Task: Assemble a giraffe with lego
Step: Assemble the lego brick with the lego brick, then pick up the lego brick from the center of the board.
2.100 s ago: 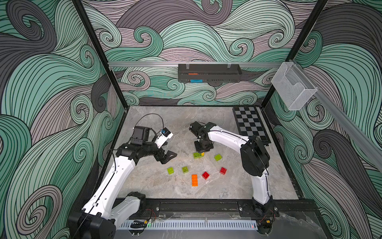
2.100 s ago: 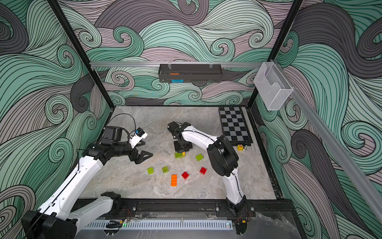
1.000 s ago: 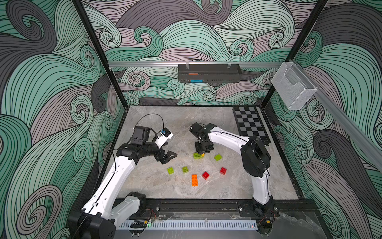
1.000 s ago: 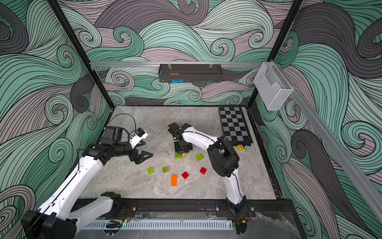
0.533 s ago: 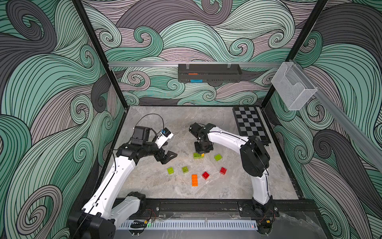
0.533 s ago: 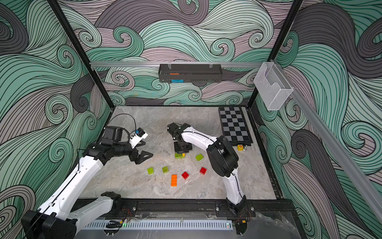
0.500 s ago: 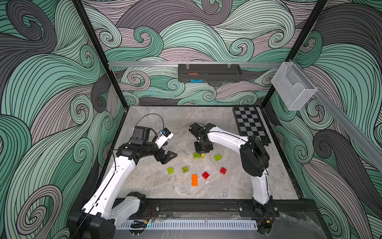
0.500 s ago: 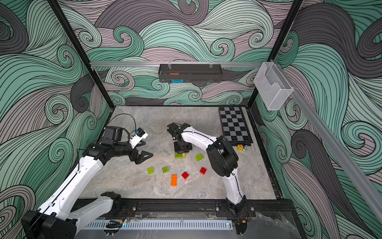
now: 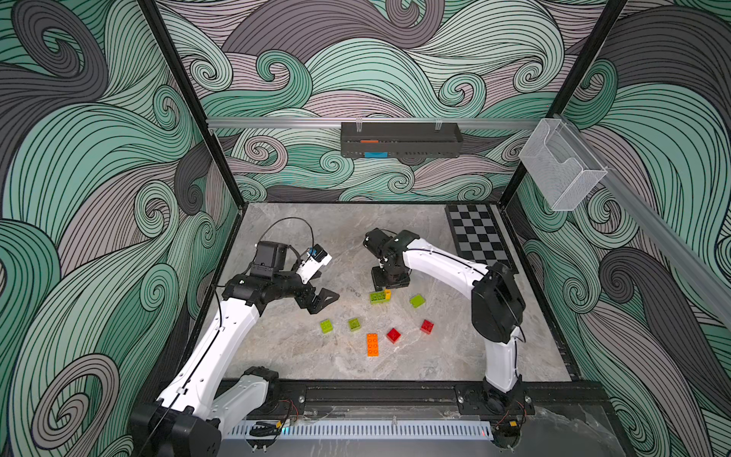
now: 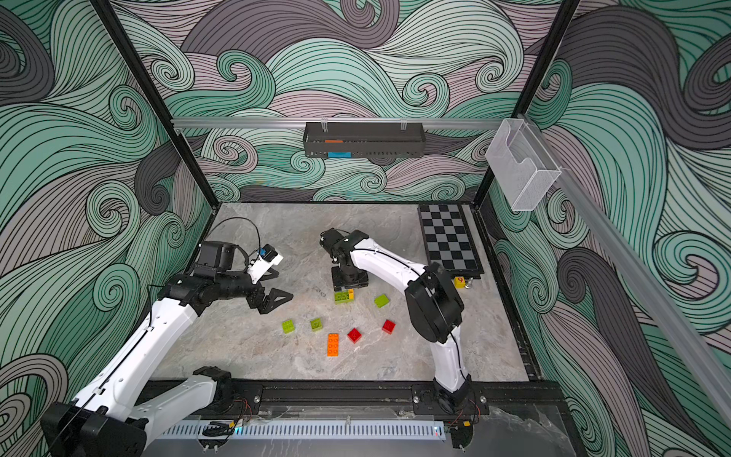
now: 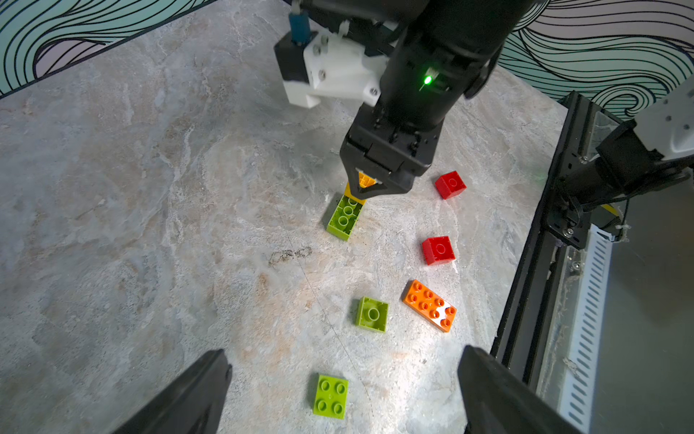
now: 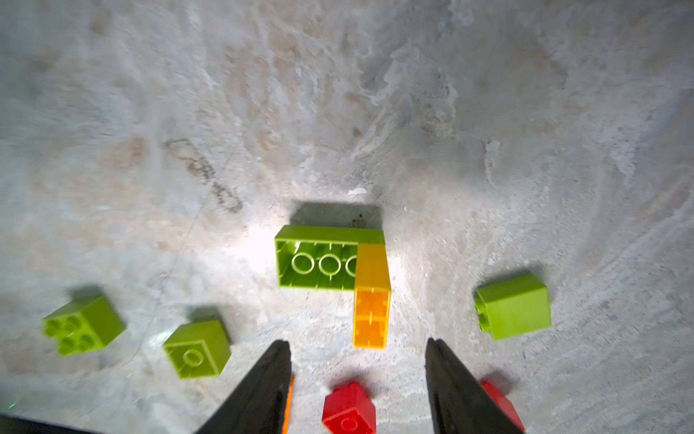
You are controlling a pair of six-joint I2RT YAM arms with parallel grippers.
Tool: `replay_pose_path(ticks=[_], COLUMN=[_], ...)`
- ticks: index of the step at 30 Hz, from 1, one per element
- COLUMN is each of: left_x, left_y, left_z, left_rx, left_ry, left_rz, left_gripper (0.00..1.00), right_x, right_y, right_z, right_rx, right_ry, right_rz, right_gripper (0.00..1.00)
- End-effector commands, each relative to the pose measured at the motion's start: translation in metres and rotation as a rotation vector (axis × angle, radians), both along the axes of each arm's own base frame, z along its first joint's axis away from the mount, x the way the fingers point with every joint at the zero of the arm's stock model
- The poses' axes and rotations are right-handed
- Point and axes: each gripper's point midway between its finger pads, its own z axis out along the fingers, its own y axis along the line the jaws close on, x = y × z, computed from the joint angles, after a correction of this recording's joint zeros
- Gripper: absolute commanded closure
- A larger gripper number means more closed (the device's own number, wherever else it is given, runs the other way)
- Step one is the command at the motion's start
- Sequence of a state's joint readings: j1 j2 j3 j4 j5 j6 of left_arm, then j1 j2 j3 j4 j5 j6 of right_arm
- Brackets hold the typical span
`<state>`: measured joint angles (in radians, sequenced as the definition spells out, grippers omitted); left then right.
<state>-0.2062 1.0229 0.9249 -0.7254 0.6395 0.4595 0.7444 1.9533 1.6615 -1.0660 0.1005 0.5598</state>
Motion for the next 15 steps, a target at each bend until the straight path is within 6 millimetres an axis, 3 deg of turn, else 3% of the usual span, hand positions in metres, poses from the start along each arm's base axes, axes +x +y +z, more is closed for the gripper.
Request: replay_pose_path(ticks=[1,13,15], left_x=[-0.003,-0.002,-0.001], left_y=[-0.003,-0.004,-0.003], left_z=[0.004,0.006,0.006], left_rx=[-0.014,-0.023,-0.019], left_ry=[-0.004,0.003,0.003], left_rz=[-0.010,-0.012,-0.006], left_gripper=[0.01,0.01,0.01], right_x=[-0.006,-0.015,-0.014], right_y=[-0.019,-0.087,-0.099], right_z=[0.022,-0.005,-0.010], right_rx=[0.003,0.175,0.167], right_ry=[-0.030,-0.027,-0.035], right_rz=[-0.033,-0.374,-0.418], right_gripper=[0.37,0.28,0.16])
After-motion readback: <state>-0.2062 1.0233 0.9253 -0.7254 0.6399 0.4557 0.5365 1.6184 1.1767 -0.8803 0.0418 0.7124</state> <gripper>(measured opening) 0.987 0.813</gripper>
